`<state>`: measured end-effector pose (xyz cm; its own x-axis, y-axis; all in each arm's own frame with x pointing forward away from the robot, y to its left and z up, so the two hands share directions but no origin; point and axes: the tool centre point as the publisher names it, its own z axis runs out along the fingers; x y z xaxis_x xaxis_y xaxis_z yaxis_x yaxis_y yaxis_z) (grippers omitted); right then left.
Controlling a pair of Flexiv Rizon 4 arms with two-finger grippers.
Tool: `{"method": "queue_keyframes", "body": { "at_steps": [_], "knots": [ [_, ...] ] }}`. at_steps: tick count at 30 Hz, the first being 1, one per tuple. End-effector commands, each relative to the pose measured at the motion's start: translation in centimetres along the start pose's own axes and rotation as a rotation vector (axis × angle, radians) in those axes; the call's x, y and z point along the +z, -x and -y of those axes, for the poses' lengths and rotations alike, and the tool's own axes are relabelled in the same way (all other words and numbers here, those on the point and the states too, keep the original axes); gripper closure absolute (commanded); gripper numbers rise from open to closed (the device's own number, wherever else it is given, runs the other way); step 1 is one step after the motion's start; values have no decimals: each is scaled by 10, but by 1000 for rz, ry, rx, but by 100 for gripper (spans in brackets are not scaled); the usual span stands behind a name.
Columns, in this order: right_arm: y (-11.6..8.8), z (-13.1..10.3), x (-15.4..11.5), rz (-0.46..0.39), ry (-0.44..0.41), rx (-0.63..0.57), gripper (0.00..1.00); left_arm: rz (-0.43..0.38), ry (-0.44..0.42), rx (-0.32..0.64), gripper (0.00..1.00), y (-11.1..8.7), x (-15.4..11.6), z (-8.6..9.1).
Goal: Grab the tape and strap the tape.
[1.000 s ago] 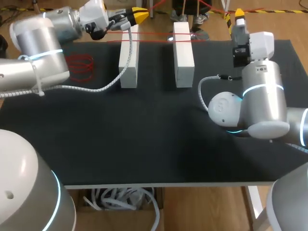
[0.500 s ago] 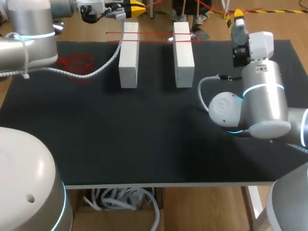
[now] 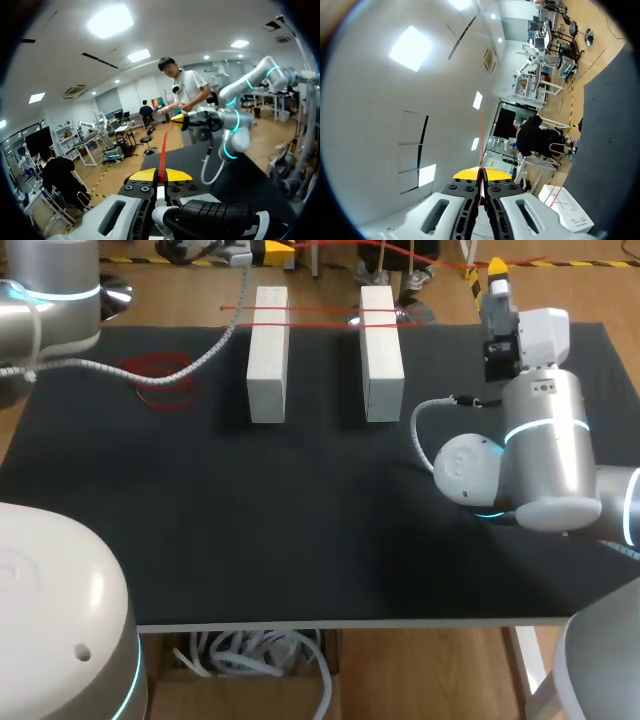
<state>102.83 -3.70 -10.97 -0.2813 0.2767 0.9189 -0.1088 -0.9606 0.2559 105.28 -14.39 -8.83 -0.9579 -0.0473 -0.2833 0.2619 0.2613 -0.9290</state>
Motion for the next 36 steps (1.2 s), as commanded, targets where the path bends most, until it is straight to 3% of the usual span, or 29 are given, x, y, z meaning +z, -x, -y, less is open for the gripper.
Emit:
{"method": "queue_keyframes", "body": {
  "at_steps": [1, 7, 12, 24, 36],
  "knots": [
    [0, 1, 1, 3, 3, -1, 100, -22, 90, 21, 100, 4, -4, 7],
    [0, 1, 1, 3, 3, -1, 100, -66, 178, 53, 100, 5, -4, 8],
    [0, 1, 1, 3, 3, -1, 100, -116, 224, 13, 100, 5, -3, 9],
    [0, 1, 1, 3, 3, -1, 100, -223, 400, 25, 100, 4, 7, 20],
    [0, 1, 1, 3, 3, -1, 100, -216, 506, 5, 100, 2, 6, 25]
  ]
}}
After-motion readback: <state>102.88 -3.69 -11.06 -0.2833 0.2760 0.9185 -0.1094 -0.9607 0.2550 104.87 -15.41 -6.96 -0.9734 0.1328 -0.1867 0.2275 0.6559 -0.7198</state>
